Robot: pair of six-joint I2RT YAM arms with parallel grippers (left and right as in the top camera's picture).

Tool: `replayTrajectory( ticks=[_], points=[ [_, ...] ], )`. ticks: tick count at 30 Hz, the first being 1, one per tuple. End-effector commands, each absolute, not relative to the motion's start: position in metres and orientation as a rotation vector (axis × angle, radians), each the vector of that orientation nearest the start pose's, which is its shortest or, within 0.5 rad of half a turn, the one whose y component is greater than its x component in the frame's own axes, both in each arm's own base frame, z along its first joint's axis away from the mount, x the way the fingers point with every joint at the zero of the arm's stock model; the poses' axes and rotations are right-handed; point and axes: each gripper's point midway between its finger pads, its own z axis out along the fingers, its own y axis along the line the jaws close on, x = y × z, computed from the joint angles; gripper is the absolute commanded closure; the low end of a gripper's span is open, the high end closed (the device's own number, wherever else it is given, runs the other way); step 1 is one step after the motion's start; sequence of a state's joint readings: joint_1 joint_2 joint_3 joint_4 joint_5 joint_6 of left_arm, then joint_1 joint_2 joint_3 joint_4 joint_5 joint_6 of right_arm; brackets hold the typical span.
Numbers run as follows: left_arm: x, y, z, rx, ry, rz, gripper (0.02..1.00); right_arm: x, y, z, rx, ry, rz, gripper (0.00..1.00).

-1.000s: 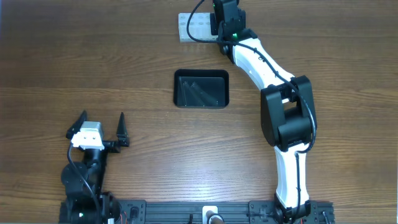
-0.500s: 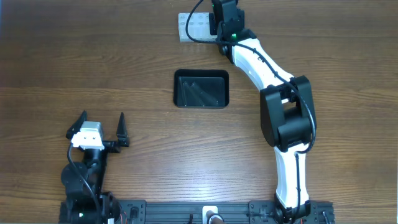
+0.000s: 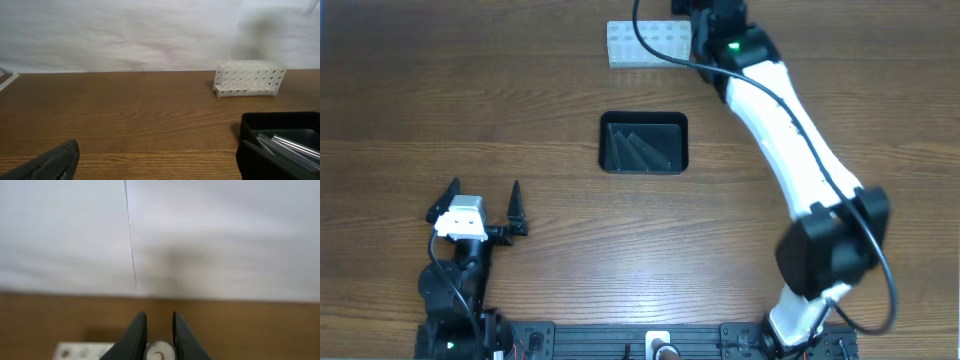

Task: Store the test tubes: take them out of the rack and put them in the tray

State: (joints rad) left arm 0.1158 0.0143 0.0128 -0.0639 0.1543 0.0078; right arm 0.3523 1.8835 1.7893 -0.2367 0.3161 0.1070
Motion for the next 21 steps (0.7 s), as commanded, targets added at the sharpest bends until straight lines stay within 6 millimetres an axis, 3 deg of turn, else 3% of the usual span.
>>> replayTrajectory(
  ticks=[1, 6, 11, 15, 21],
  points=[
    [0.246, 0.002, 0.16, 0.046, 1.631, -0.025, 0.018, 0.534, 0.17, 0.335, -0.084, 1.934, 0.14, 0.882],
    [0.246, 0.002, 0.16, 0.046, 1.631, -0.025, 0.018, 0.502, 0.184, 0.281, -0.137, 2.189, 0.265, 0.862],
    [0.246, 0.002, 0.16, 0.046, 1.631, -0.025, 0.018, 0.465, 0.205, 0.216, -0.249, 2.442, 0.404, 0.934],
    [0.246, 0.002, 0.16, 0.046, 1.631, -0.025, 0.02, 0.451, 0.216, 0.173, -0.3, 2.542, 0.479, 0.932],
    [0.246, 0.002, 0.16, 0.046, 1.631, -0.025, 0.018, 0.431, 0.233, 0.126, -0.35, 2.639, 0.626, 0.925]
  ],
)
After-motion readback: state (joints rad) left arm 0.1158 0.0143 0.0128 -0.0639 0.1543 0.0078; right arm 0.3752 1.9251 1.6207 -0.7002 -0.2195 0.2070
